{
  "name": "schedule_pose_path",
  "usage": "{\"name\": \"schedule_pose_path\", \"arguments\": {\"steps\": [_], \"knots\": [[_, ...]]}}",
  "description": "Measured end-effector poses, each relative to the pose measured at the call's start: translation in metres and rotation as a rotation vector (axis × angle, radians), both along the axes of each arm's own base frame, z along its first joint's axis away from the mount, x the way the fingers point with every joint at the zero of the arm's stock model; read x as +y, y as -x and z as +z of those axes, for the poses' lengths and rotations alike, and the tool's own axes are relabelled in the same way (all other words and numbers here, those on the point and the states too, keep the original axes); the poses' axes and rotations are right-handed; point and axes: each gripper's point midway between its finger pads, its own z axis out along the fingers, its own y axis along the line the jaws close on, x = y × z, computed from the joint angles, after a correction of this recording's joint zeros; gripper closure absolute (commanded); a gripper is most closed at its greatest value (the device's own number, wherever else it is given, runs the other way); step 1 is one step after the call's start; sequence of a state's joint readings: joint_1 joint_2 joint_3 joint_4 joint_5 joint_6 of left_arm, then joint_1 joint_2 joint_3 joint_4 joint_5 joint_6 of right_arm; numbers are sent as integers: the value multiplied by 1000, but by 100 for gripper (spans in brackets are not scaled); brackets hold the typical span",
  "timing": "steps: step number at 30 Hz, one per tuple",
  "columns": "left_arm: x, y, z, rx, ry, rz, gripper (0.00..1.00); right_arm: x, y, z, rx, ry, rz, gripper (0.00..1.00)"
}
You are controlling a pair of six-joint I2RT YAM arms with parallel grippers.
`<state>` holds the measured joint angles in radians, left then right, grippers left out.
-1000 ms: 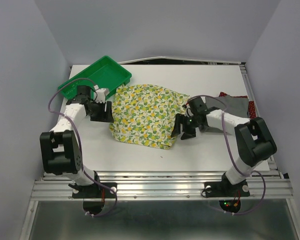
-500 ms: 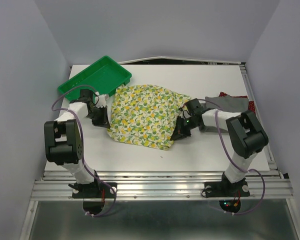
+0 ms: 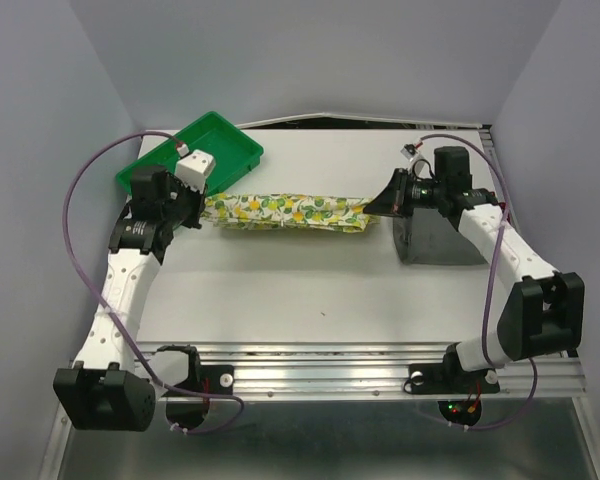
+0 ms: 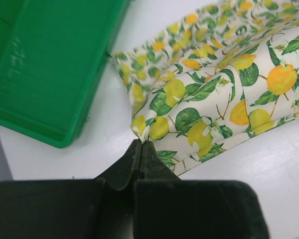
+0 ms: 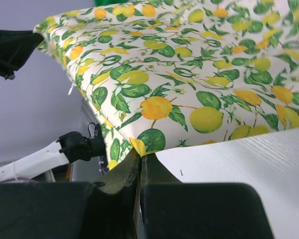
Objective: Fold and stack the skirts
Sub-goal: Flatten the skirt out
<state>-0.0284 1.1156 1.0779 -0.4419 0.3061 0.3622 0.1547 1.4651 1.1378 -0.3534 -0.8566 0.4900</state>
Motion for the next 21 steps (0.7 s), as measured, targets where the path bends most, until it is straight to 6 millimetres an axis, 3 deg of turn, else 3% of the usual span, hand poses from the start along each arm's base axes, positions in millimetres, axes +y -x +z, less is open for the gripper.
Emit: {"name": "schedule_pose_path", "arguments": {"steps": [3,7,9,11,13,16,17,19,21], "knots": [[-6,0,9,-44,-47,-21,100,4,2,23,-56,-30,30,99],[-9,1,-12,39,-60,-29,100,4,2,18,-21,-33,24,99],[-11,2,-18,79,-46,-29,100,4,-7,22,-20,-21,8,99],[-16,-10,-6,90,-21,-28,100,4,-25,34,-55,-8,-14,99],[-23,-34,12,74,5,-33,100,5,-55,57,-132,-2,-37,99],[-38,-91,51,18,73,-49,100,5,-100,91,-236,1,-76,99],[-44,-116,66,-14,97,-55,100,4,-124,107,-295,-1,-94,99],[-52,-150,83,-57,131,-65,100,1,-148,121,-348,2,-119,99],[-60,-183,108,-113,165,-76,100,-7,-184,150,-450,4,-168,99]]}}
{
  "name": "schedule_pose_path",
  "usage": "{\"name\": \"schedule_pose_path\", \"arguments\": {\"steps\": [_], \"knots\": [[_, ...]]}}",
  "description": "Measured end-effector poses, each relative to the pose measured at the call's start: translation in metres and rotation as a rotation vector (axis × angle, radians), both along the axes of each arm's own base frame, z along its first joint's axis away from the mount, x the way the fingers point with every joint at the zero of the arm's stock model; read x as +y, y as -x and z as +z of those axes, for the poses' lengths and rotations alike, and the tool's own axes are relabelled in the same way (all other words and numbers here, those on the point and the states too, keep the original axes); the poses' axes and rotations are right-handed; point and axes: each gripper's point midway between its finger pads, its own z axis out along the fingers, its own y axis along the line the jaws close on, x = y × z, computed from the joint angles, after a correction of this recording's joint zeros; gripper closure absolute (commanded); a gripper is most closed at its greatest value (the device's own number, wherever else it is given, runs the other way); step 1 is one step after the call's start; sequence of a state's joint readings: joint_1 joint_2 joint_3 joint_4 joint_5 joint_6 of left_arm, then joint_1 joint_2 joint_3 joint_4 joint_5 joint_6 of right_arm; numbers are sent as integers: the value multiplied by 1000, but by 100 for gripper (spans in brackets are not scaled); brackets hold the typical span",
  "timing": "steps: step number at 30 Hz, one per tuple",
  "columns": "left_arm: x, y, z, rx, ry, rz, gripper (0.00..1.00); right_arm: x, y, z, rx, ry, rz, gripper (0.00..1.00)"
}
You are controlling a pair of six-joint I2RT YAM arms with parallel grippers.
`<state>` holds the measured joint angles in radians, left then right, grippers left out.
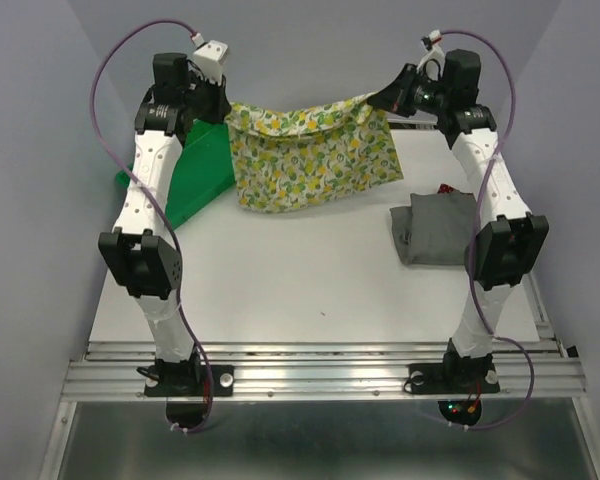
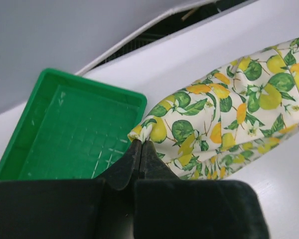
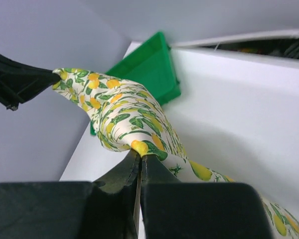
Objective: Fold and stack the skirts
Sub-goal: Flatten the skirt out
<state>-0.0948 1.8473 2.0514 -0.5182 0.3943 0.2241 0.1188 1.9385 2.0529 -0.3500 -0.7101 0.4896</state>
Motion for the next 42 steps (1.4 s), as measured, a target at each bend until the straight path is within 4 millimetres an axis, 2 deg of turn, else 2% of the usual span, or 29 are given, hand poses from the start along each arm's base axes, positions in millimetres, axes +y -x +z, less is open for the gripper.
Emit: {"name": "schedule_pose_path", "arguments": {"steps": [2,3,6,8,10,12,13,16,17,18,19,20,21,22,23,24,26,28,29,30,31,32,33,34,35,36,37,39,42], "knots": [[-5,-19,19,-54,22,-8,100,-7,-16,13,-49,1,-31,99],[-8,-26,33,-90,37,-15,100,-14,-27,26,-96,0,-56,99],[-12,-23,50,-139,54,-34,100,-27,-34,50,-166,-2,-89,99],[-14,-7,54,-163,58,-57,100,-32,-30,62,-204,1,-94,99],[-14,13,52,-166,47,-79,100,-35,-19,56,-205,8,-90,99],[-13,38,40,-147,16,-110,100,-34,3,32,-147,25,-63,99],[-13,44,35,-142,6,-119,100,-33,15,15,-122,35,-45,99],[-12,74,-26,-37,-52,-167,100,-32,49,-51,19,70,3,99],[-10,84,-55,24,-71,-184,100,-31,59,-78,76,83,18,99],[-9,96,-88,102,-91,-201,100,-31,65,-96,117,90,28,99],[-7,106,-115,166,-105,-213,100,-31,80,-135,219,104,43,99],[-4,123,-157,276,-125,-230,100,-32,94,-166,296,116,56,99],[-1,138,-187,362,-141,-242,100,-31,106,-188,354,125,68,99],[3,157,-219,449,-159,-258,100,-30,131,-223,458,147,92,99],[5,171,-238,507,-171,-267,100,-29,150,-245,530,161,112,99],[8,188,-255,567,-182,-277,100,-26,164,-256,573,171,130,99],[13,213,-274,648,-210,-294,100,-20,195,-277,653,197,190,99],[19,222,-281,677,-238,-299,100,-12,220,-287,702,218,255,98],[22,223,-281,678,-255,-303,94,-11,229,-290,711,230,286,83],[24,223,-280,670,-271,-310,66,-11,238,-292,718,243,319,52],[25,223,-279,660,-283,-317,50,-11,242,-292,716,250,340,52],[26,223,-276,643,-300,-334,43,-12,250,-291,735,256,364,28],[28,225,-272,630,-319,-345,39,-13,253,-291,735,264,380,21],[31,228,-267,619,-332,-351,34,-15,259,-287,735,278,410,8],[34,230,-260,604,-338,-349,32,-16,261,-283,739,285,421,2],[36,230,-256,590,-345,-351,30,-18,261,-277,716,306,443,0],[41,231,-242,550,-356,-338,29,-18,257,-270,693,314,454,1],[47,227,-227,508,-368,-315,28,-19,239,-246,584,357,469,7],[49,210,-202,434,-373,-278,31,-16,207,-213,409,405,468,28]]}}
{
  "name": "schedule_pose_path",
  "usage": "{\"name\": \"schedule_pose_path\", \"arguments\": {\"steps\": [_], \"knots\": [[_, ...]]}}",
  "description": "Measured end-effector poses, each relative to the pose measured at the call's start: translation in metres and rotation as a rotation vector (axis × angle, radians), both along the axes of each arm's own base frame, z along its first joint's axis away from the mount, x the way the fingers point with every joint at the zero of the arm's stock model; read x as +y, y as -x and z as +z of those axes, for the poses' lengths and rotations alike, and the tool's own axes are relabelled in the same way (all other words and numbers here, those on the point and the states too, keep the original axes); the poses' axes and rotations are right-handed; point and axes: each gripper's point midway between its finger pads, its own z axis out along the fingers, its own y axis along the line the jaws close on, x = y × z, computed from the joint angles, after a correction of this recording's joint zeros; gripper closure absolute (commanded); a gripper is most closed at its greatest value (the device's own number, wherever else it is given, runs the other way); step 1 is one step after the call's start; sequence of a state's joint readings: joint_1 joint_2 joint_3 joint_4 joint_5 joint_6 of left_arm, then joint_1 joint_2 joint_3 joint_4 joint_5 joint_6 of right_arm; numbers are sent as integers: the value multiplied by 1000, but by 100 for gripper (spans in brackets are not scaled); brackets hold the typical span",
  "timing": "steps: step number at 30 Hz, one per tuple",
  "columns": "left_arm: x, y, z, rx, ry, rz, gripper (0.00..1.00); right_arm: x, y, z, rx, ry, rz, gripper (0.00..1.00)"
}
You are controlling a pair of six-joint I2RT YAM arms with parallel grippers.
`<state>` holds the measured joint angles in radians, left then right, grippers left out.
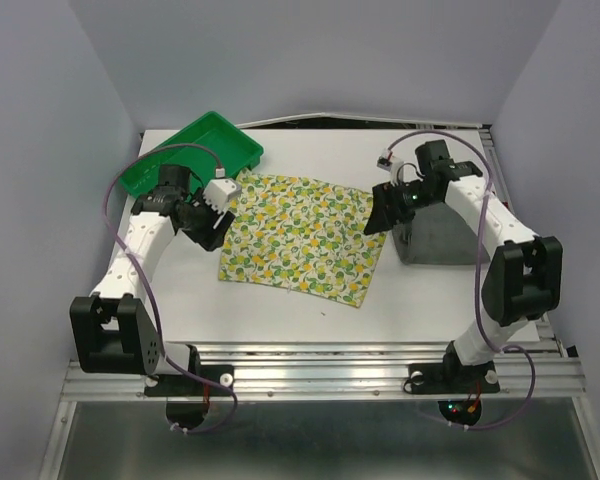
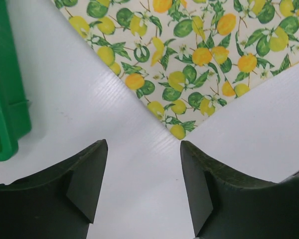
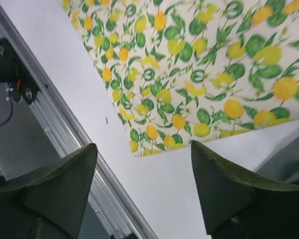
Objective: Fold and stack the skirts
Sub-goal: Flatten the skirt out
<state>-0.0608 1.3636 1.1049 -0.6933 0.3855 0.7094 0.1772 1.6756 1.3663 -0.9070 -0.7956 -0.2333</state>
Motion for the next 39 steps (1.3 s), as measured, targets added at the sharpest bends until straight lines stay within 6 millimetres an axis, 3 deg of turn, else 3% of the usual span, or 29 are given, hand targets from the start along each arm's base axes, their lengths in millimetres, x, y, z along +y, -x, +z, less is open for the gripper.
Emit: {"name": "schedule_pose_path", "arguments": {"steps": [3,5,8,10,11,12,16,19,24,28,32,34,35,37,39], "knots": [[-9,-14,9,-27,24,18,47,3,-23,15,-131,20,27,42],[-17,-18,3,-7,37,26,54,8,-32,4,-157,61,49,48],[-28,-20,-17,72,68,67,62,18,-43,-31,-144,121,83,54],[-31,-20,-29,118,83,91,66,22,-50,-64,-124,180,106,56],[-32,-18,-34,141,95,103,76,23,-52,-76,-119,204,114,59],[-36,-13,-41,182,121,130,76,22,-54,-102,-106,265,134,59],[-41,-12,-47,202,158,160,86,14,-47,-128,-157,352,174,59],[-40,-10,-68,253,147,197,88,21,-28,-129,-213,386,233,59],[-27,-10,-110,345,64,272,96,60,31,-130,-229,385,399,59],[-23,-22,-115,344,42,310,96,102,90,-128,-175,333,547,55],[-28,-44,-115,344,39,315,96,123,142,-118,-61,266,637,52],[-36,-67,-114,321,36,292,96,131,141,-103,-41,246,622,50],[-43,-79,-113,295,24,272,94,138,129,-89,-63,224,596,50],[-54,-94,-112,245,-5,233,94,148,99,-63,-128,176,536,50],[-72,-105,-112,192,-38,178,93,150,48,-31,-233,131,435,50]]}}
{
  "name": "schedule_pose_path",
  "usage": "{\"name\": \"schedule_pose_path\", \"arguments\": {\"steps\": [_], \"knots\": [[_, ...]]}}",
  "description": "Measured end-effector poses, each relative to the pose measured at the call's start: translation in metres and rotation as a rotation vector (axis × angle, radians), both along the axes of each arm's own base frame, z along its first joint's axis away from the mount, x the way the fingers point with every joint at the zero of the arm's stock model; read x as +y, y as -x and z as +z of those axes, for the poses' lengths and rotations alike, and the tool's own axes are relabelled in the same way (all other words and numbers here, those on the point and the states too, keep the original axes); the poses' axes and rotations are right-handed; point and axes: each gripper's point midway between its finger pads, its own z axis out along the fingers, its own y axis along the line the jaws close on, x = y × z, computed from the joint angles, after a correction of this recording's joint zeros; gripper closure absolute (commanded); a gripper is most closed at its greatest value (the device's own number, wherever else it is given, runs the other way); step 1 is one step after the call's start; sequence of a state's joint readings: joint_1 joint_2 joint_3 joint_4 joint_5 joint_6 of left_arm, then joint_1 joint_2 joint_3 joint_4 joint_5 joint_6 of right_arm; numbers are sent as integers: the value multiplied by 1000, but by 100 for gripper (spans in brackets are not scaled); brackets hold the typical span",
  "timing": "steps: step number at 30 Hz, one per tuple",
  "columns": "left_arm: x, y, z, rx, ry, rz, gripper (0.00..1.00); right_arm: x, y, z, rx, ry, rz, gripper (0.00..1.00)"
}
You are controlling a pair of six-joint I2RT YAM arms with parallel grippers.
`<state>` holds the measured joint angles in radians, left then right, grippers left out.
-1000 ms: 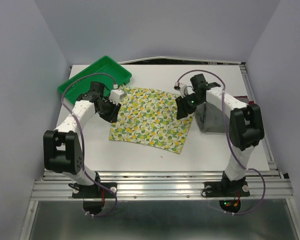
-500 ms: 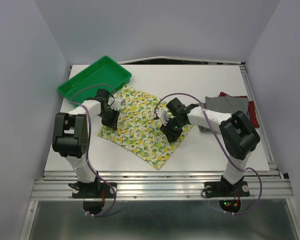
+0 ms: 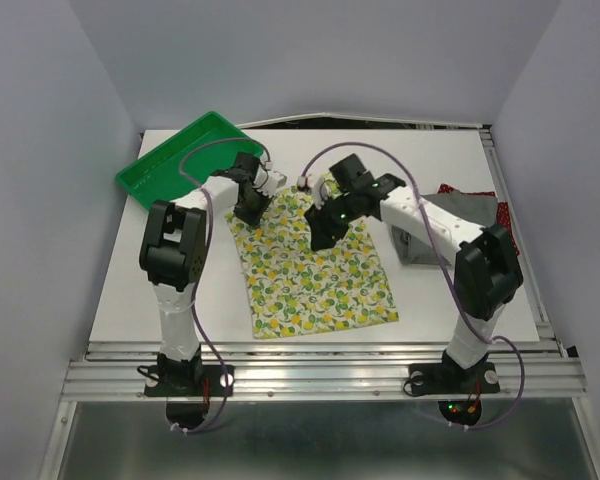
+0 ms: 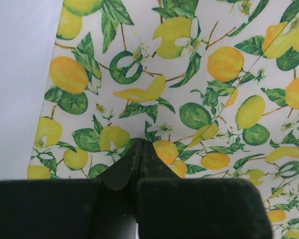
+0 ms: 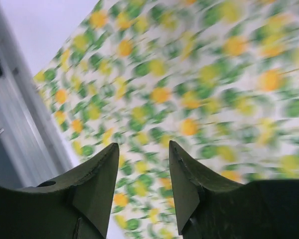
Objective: Fold and stack the skirts
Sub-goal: Flatten the skirt out
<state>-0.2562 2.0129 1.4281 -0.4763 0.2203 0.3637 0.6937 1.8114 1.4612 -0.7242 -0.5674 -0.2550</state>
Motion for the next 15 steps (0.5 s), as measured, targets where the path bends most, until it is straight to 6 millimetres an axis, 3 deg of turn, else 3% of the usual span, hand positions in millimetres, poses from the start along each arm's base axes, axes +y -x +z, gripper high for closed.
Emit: {"name": "schedule_pose_path", "arguments": {"steps": [2,4,6,8,10,11,13,15], "knots": [[-20,-9,1,-37,-18,-55,93,-23,-56,20,-94,-38,-117,52],[-36,-16,1,-57,-22,-91,93,-43,-88,23,-152,-28,-183,52],[-47,-24,3,-79,-16,-114,89,-68,-112,10,-183,13,-244,52],[-48,-26,3,-83,-13,-127,84,-77,-110,-23,-151,69,-247,52],[-48,-25,5,-79,-6,-158,77,-85,-85,-68,-72,145,-216,52],[-47,-24,5,-75,-6,-177,77,-85,-85,-68,-72,145,-216,52],[-48,-20,5,-56,-4,-217,71,-82,-70,-93,-36,176,-174,51],[-47,-19,7,-45,0,-242,68,-81,-67,-93,-52,173,-167,51]]}}
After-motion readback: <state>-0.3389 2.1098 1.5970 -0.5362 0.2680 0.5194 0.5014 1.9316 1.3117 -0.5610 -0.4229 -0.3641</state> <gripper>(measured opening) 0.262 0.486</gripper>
